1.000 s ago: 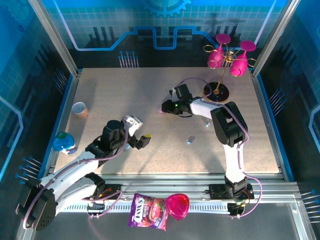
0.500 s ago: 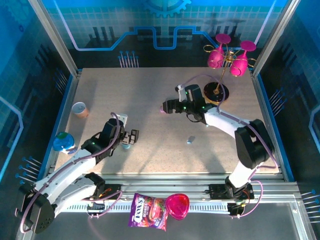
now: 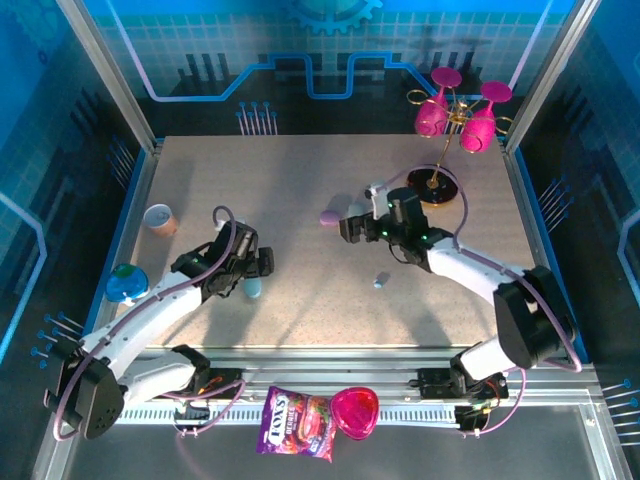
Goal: Insert wireless bluetooth earbuds into charging case
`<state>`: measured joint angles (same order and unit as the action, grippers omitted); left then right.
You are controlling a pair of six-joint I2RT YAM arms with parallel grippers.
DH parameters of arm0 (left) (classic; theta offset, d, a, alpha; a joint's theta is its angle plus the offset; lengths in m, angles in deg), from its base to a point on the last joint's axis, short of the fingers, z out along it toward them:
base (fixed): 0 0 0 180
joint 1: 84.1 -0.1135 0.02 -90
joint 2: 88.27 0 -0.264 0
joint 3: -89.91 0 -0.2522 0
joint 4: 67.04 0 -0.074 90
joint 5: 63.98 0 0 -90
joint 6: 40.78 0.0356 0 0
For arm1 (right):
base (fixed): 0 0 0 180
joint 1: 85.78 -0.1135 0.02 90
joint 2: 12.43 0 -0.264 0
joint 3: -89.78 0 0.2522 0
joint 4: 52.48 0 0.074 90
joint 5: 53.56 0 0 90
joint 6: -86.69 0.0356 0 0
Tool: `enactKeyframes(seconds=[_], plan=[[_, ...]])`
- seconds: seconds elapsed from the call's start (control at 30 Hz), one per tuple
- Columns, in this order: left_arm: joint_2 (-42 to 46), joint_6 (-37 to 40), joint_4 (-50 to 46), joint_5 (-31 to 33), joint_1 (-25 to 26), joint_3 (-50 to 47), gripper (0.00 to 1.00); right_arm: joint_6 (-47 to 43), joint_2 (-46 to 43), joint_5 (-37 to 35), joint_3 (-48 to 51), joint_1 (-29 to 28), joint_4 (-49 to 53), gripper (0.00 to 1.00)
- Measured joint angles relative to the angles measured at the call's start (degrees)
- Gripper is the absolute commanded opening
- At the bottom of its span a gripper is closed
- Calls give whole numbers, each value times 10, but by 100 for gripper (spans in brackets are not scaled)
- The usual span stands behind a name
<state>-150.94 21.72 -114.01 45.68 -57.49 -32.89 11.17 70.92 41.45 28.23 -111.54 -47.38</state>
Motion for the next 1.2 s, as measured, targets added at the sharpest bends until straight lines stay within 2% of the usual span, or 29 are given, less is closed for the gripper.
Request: enactKeyframes(seconds=[0.1, 0.2, 0.43, 0.8, 0.9, 1.07, 1.2], plan=[[-14, -11, -7, -9, 0, -9, 97, 16, -33, 51, 56, 37, -50, 100], [-40, -17, -8, -21, 0, -23, 89, 42, -40, 94, 90, 69, -90, 100], [-125, -25, -3, -49, 0, -31, 72, 54, -40, 149, 90, 68, -103, 100], [-186, -26, 14, -68, 0, -31, 56, 36, -31, 165, 63, 50, -80, 95], [-195, -25, 17, -72, 0, -31, 47, 35, -23, 165, 60, 50, -78, 95], [-197, -25, 18, -75, 1, -31, 38, 36, -21, 165, 56, 50, -68, 93], [-187, -19, 20, -75, 10, -31, 36, 49, -21, 165, 50, 48, -54, 91]])
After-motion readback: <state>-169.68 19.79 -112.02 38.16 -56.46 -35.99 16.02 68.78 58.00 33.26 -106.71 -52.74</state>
